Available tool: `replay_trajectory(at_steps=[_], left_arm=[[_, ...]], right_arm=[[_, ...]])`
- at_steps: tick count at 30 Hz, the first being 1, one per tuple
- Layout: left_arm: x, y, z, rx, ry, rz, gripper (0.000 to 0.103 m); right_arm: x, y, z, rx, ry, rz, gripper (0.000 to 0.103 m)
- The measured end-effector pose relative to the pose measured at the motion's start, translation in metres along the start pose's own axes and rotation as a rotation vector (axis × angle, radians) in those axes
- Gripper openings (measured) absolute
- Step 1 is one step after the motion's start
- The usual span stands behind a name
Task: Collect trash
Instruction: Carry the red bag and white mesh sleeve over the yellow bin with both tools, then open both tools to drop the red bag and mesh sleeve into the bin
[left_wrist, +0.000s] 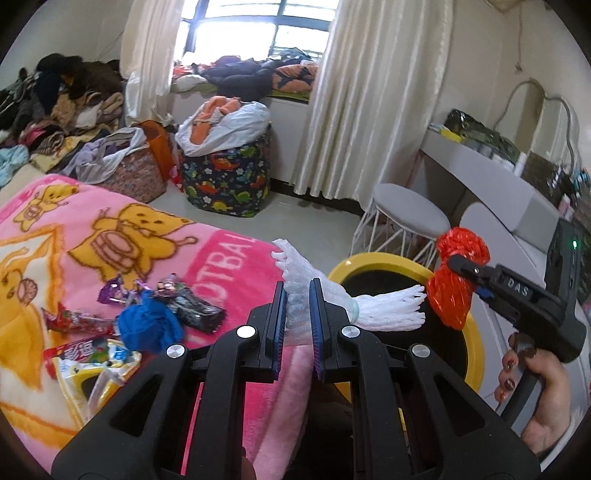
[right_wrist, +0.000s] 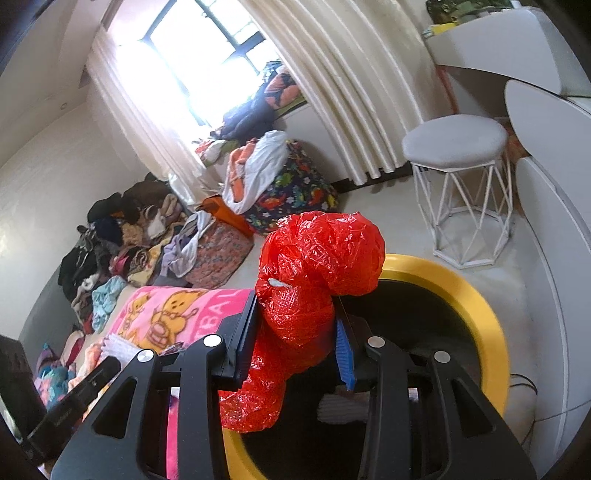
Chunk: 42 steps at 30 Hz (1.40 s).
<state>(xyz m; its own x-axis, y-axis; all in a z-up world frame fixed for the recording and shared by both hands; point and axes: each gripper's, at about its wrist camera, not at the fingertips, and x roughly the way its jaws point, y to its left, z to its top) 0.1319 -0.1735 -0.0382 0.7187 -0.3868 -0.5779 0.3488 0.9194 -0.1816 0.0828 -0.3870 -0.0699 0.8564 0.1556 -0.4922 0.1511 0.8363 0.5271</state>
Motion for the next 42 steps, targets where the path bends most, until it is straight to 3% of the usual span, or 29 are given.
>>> replay_trajectory(at_steps=[13, 24, 33, 35, 37, 42], left_arm=[[0.024, -0.042, -0.024, 0.14, 0.059, -0.039, 0.008], [0.04, -0.072, -0.046, 0.233, 0.13, -0.133, 0.008], [0.05, -0.085, -0.052, 0.249, 0.174, -0.201, 0.009], [0.052, -0.084, -0.052, 0.242, 0.186, -0.208, 0.014], [0.053, -0.082, -0.051, 0.231, 0.188, -0.216, 0.033], [0.049, -0.077, -0.049, 0.199, 0.166, -0.223, 0.069]], right_arm=[[0.001, -0.03, 0.002, 0.042, -0.015, -0.088, 0.035], [0.01, -0.04, -0.002, 0.029, 0.009, -0.146, 0.035], [0.02, -0.039, -0.006, 0.015, 0.055, -0.16, 0.038], [0.023, -0.039, -0.006, 0.015, 0.068, -0.162, 0.043], [0.024, -0.04, -0.006, 0.018, 0.072, -0.166, 0.051], [0.025, -0.042, -0.005, 0.025, 0.07, -0.175, 0.061]])
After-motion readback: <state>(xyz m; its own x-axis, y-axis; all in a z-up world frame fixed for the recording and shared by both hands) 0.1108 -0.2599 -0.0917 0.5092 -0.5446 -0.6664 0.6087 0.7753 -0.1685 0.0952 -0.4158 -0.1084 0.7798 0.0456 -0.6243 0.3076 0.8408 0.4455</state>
